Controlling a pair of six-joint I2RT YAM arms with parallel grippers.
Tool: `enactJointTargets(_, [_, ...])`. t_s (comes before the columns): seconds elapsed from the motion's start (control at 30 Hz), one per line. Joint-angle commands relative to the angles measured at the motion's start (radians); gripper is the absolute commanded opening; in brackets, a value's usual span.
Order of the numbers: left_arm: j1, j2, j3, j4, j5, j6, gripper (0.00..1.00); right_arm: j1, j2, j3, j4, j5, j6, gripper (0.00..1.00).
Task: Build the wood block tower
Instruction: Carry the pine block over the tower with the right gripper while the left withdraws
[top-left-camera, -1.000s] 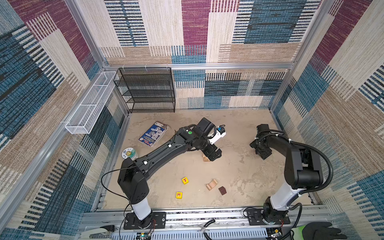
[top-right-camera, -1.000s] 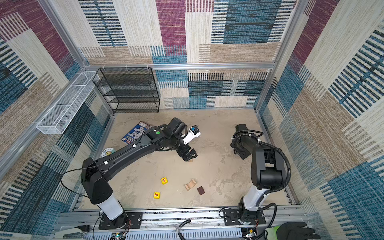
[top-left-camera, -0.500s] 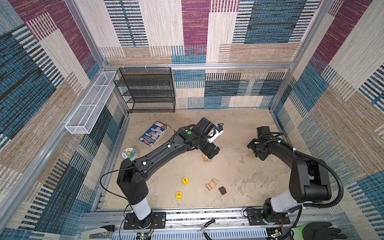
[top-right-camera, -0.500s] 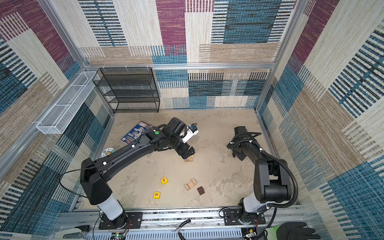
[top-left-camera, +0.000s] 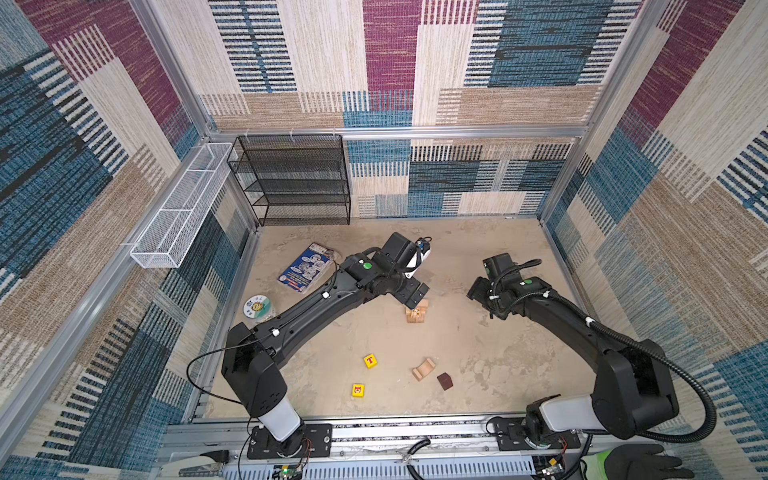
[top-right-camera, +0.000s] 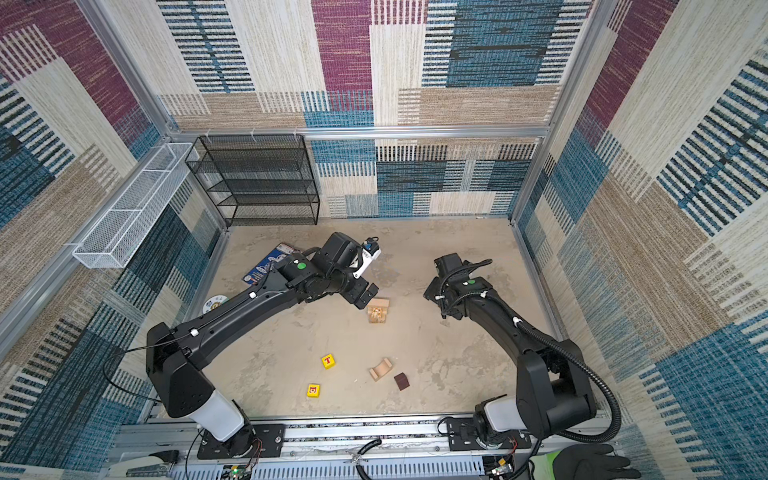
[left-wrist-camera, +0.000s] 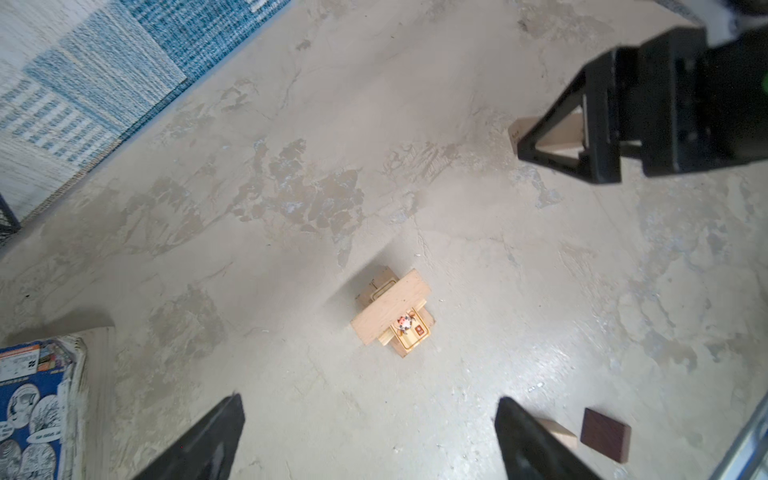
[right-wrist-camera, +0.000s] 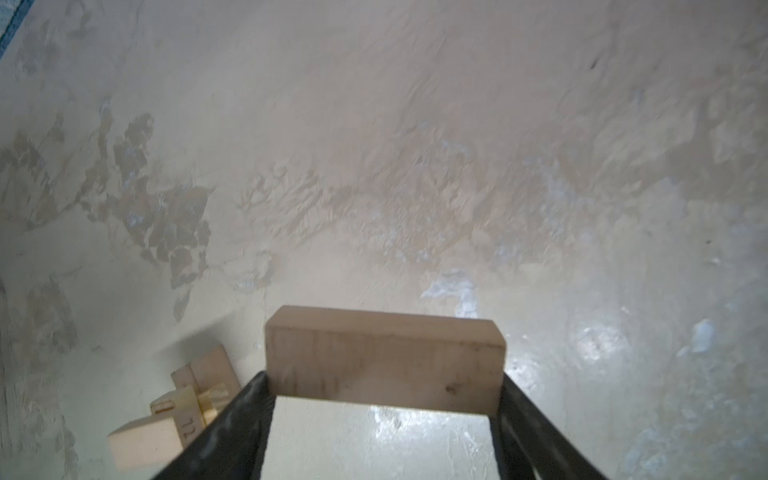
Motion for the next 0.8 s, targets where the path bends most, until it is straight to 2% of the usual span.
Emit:
enactJointTargets(0.0, [0.022,-0.021,-0.001,0.018,-0.027,-0.04,0.99,0.078,-0.009,0.019,-0.058,0.038,0.081,0.41])
enactJointTargets(0.3, [0.1,-0.053,-0.018,0.04,0.001,-0.087,0.99,0.322,0.025,0.079,-0.156,0.103,0.19,0.38])
enactJointTargets(0.5, [0.172,-0.053,-0.018,0.053,0.108,-0.145,0.99,0.431,0.08,0.114,-0.159,0.117,0.232,0.37])
enactJointTargets(0.77, [0.259,-0.03,0.001,0.048,0.28,-0.231,0.99,0.499,0.198,0.205,-0.137,0.107,0.216,0.38])
